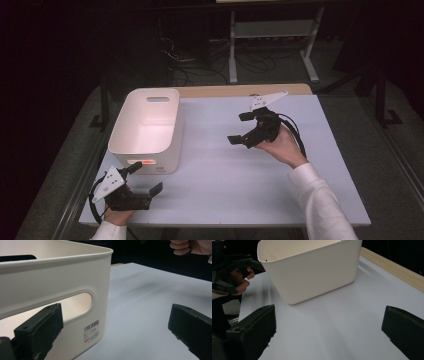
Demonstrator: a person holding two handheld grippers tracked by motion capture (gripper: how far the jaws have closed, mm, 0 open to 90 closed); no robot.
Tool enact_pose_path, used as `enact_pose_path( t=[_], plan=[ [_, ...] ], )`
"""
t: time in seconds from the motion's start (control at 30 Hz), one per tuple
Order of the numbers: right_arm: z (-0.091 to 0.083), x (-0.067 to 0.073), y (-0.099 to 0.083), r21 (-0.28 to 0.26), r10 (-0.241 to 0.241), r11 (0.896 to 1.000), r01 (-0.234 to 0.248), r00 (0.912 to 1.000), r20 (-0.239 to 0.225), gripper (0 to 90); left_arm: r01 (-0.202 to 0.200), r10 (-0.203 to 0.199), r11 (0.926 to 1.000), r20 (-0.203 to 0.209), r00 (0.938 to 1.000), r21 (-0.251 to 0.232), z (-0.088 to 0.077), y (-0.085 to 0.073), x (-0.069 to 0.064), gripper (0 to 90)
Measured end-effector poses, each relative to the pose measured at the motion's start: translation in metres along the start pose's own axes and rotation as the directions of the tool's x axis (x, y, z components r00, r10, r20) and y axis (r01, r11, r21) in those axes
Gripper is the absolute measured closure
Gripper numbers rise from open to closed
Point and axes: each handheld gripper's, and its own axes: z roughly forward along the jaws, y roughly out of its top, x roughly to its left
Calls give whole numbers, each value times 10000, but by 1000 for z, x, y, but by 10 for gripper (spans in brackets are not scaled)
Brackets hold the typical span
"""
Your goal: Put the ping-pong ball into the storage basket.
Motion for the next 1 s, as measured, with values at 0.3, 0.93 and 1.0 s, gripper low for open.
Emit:
enact_pose_path(
  t=[0.3,0.93,1.0],
  plan=[
    [-8,0,-12,-165,153,9997,-151,9998,120,0,0,0,10000,-3,10000,-16,0,0,0,0],
    [-26,1,-39,-468,392,9982,-376,9987,337,0,-35,35,10000,-35,10000,-23,0,0,0,0],
    [-28,1,-44,-476,489,9978,-471,9981,368,0,-31,30,10000,-27,10000,-23,0,0,0,0]
  ],
)
